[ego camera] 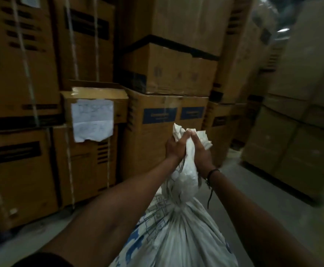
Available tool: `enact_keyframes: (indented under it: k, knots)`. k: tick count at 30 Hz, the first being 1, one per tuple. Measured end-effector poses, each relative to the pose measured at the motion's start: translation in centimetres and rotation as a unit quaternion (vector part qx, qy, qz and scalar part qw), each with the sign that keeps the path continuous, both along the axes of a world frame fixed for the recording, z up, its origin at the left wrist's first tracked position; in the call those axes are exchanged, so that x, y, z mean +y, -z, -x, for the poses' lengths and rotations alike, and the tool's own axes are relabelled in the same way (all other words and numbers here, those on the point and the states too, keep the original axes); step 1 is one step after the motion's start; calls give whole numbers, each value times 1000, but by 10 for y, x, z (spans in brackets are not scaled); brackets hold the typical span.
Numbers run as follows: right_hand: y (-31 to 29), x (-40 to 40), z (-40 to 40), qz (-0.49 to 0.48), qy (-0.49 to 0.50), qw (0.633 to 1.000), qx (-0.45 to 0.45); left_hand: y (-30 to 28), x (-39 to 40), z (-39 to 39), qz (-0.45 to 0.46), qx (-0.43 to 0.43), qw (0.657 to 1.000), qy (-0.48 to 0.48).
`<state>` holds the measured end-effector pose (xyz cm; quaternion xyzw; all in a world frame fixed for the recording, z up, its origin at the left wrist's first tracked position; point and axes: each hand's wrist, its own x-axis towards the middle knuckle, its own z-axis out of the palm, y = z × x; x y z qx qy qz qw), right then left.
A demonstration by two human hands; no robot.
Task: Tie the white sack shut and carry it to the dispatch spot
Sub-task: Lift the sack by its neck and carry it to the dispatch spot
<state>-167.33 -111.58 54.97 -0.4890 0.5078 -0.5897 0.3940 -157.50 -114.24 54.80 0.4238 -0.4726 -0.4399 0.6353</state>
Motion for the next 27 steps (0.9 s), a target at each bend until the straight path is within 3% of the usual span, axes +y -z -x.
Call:
enact_keyframes:
  k: [5, 10, 15, 19, 27]
  knots:
    - [50, -84, -26, -52, -136, 989, -32, 50, -61, -32, -46, 29, 995, -89]
    - [66, -132, -68, -83, -200, 976, -34, 82, -112, -73, -77, 54, 982, -163]
    - [100, -213, -119, -59, -195, 979, 4, 117, -177, -125, -105, 79, 971, -199]
    - [156, -295, -165, -72, -210, 975, 21, 184, -261, -178, -150, 94, 962, -210]
    - [164, -340, -247, -69, -218, 969, 98, 194, -301, -249, -158, 166, 939, -256]
